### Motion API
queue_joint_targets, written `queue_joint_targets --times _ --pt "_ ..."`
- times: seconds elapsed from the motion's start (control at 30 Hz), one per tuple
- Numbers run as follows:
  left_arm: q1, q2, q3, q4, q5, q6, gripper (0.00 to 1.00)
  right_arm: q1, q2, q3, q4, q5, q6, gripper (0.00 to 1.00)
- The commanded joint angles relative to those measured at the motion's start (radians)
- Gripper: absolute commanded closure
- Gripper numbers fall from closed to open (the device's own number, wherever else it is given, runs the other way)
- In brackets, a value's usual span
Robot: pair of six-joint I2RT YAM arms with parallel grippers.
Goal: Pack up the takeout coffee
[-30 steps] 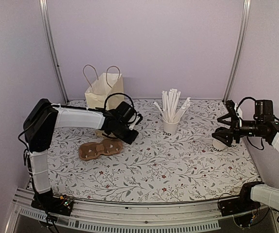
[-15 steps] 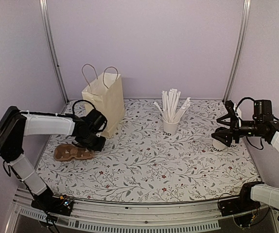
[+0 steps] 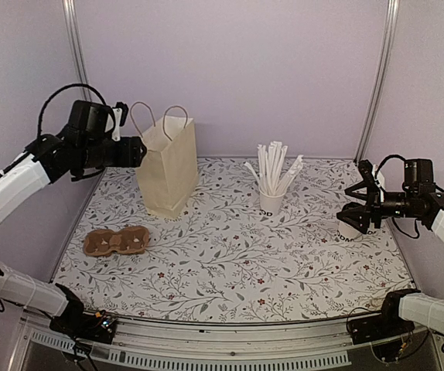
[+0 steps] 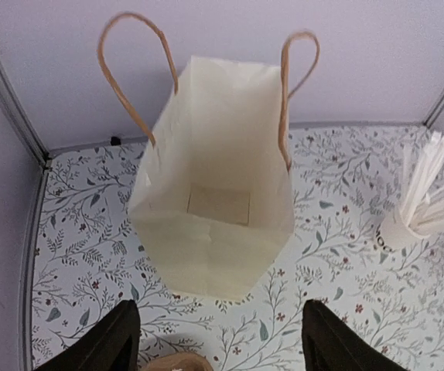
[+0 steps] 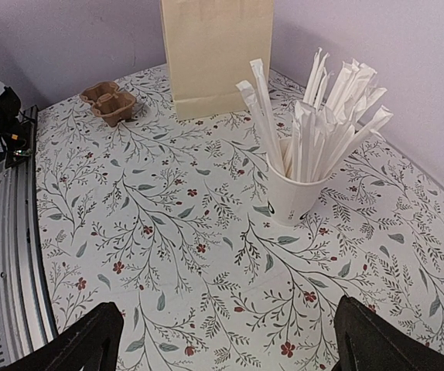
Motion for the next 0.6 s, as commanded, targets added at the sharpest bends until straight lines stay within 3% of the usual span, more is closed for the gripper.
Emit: queue_joint_targets --times 0.0,0.2,0.33,0.57 --pt "0.083 0.054 0.148 -0.032 -0.028 0.113 0.23 0.004 -0.015 -0.007 -0.009 -0.006 -0.014 0.01" --pt "0.192 0.238 0.337 -0.056 0.094 0.134 0.15 0.004 -0.019 -0.008 -0.007 0.008 -0.016 0.01" --pt "0.245 0.340 0.407 -0.056 0.184 0.141 0.15 0.004 -0.024 -0.010 -0.003 0.018 -0.015 0.01" --pt "0.304 0.503 0.531 -0.064 0.298 0.161 0.29 0.004 -0.025 -0.012 -0.003 0.023 -0.017 0.01"
